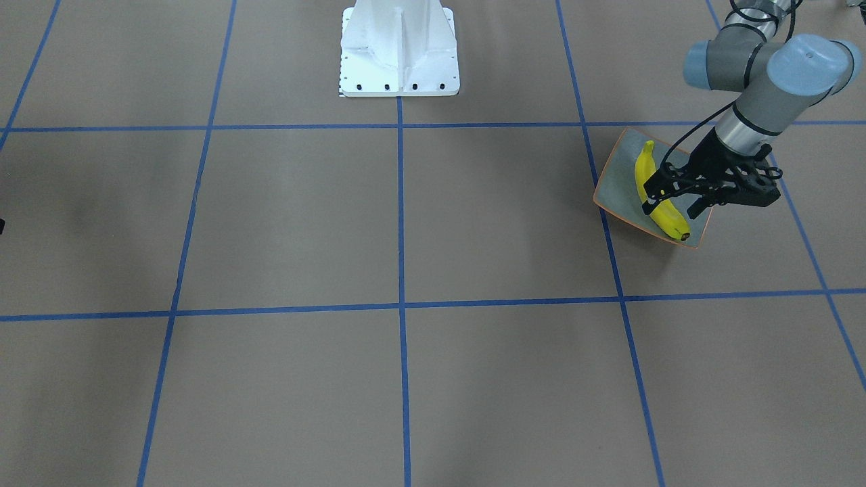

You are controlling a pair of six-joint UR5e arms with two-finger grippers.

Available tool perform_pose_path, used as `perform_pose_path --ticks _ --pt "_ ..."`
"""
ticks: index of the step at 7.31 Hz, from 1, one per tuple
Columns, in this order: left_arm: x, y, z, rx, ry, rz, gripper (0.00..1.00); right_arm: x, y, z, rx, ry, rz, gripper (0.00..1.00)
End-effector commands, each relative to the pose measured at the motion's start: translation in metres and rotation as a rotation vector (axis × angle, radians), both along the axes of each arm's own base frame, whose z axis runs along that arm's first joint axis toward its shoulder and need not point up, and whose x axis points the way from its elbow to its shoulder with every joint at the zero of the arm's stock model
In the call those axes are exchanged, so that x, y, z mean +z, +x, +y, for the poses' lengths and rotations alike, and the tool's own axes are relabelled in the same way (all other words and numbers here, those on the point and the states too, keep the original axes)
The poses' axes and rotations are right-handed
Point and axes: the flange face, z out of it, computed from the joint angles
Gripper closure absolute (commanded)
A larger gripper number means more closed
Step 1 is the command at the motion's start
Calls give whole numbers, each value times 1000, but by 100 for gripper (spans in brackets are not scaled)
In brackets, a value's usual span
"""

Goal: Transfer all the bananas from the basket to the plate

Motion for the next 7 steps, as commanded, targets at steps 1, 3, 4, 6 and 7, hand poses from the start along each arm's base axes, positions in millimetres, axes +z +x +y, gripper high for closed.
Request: perform_pose_path --ticks 1,3,4,6,7 --pt "-29 -42 -36 -25 -20 38 0 66 52 19 -95 58 108 0" --pt "-59 -43 -60 -47 -40 23 0 141 128 35 -139 45 125 0" --pt "-61 -42 -60 -47 -38 25 0 179 154 35 -154 19 132 0" --pt "-64 -41 -62 -50 -30 24 0 238 164 32 -174 34 178 0" --pt "-63 -41 -62 -51 -32 22 0 283 165 30 -176 70 213 0"
